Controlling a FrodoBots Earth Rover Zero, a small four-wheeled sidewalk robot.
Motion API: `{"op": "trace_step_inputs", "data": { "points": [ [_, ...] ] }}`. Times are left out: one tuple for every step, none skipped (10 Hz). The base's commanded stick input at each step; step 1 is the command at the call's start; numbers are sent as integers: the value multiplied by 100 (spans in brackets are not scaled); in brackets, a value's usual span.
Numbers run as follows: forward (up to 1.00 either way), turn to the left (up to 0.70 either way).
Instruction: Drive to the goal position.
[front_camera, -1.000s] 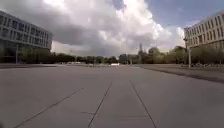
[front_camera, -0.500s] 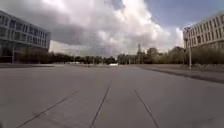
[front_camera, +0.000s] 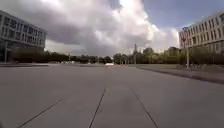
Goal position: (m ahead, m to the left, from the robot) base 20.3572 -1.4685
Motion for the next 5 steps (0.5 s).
{"op": "trace_step_inputs", "data": {
  "points": [
    [70,0],
    [70,0],
    [70,0],
    [70,0],
    [70,0]
  ]
}}
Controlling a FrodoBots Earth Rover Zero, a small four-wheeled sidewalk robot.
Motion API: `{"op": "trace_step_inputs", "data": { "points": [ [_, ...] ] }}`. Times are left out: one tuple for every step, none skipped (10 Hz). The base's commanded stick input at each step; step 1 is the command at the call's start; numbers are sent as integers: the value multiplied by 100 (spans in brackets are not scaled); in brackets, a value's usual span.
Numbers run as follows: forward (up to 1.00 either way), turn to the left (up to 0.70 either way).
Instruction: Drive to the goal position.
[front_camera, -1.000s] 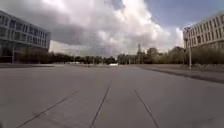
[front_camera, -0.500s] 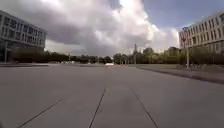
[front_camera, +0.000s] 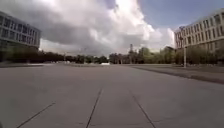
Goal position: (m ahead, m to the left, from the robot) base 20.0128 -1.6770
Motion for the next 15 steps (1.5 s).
{"op": "trace_step_inputs", "data": {
  "points": [
    [70,0],
    [70,-1],
    [70,-12],
    [70,-14],
    [70,-14],
    [70,-14],
    [70,-14],
    [70,0],
    [70,0],
    [70,0],
    [70,0],
    [70,0],
    [70,0],
    [70,0],
    [70,0]
  ]
}}
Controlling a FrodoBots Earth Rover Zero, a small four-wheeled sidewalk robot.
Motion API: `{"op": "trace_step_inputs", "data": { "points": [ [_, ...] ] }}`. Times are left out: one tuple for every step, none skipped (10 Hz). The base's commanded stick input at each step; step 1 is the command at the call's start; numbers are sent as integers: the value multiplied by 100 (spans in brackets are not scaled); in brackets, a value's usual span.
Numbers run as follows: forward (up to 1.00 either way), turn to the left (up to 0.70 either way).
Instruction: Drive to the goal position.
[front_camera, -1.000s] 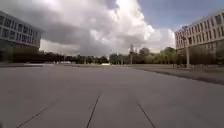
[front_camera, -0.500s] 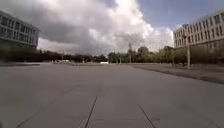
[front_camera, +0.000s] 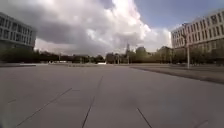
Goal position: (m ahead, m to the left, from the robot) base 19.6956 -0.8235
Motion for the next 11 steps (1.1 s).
{"op": "trace_step_inputs", "data": {
  "points": [
    [70,0],
    [70,0],
    [70,0],
    [70,0],
    [70,0],
    [70,0],
    [70,0],
    [70,0],
    [70,0],
    [70,0],
    [70,0]
  ]
}}
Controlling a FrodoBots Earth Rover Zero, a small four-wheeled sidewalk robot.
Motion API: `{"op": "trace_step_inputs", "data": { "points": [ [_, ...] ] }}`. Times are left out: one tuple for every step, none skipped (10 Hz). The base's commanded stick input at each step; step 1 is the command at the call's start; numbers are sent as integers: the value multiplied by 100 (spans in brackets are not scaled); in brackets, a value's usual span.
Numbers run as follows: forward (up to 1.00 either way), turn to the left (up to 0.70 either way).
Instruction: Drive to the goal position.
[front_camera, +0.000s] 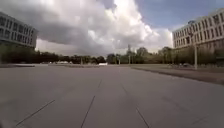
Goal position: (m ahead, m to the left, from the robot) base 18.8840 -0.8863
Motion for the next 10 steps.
{"op": "trace_step_inputs", "data": {
  "points": [
    [70,0],
    [70,0],
    [70,0],
    [70,0],
    [70,0],
    [70,0],
    [70,0],
    [70,0],
    [70,0],
    [70,0]
  ]
}}
